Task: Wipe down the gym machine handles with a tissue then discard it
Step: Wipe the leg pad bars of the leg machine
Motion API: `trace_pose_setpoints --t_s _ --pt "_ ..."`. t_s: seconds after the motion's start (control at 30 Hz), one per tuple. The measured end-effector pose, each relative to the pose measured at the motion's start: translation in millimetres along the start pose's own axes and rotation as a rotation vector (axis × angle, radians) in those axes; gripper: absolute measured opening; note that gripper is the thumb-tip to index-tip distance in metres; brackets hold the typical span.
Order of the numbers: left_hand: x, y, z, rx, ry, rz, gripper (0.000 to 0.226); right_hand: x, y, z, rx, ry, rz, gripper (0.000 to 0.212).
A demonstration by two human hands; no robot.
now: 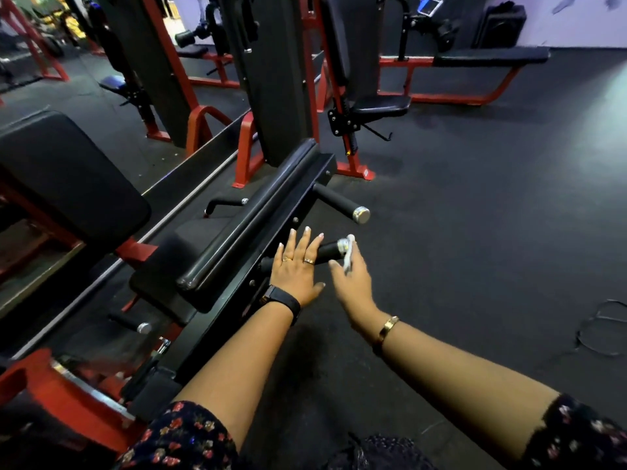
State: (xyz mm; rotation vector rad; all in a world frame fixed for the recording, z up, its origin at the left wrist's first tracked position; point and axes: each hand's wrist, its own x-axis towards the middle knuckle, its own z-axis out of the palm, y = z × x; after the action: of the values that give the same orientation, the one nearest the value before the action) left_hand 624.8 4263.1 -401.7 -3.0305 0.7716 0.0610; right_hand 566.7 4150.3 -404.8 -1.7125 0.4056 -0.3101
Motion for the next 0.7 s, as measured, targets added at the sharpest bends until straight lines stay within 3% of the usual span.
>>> trace_pose_setpoints --t_s 0.1,0.3,0.47,0.57,0.7 --pt "-1 3 -2 0.027 -0.012 -0.014 0.097 0 1 9 0.086 0.006 -0.001 0.070" --pt "-1 4 -3 0.018 -0.021 -0.035 0.100 20 -4 -8 0.107 -0.090 0.155 0.062" --pt "-1 5 0 0.006 0.002 -0.048 0.096 -6 3 -1 0.035 -0.123 0.032 0.075" --pt "-1 5 -1 0.013 -0.011 -0.044 0.097 6 -5 -2 0.038 -0.101 -0.038 0.067" --pt "-1 6 -2 0.019 -0.004 -0.045 0.098 31 -10 -13 -0.075 -0.174 -0.001 0.049"
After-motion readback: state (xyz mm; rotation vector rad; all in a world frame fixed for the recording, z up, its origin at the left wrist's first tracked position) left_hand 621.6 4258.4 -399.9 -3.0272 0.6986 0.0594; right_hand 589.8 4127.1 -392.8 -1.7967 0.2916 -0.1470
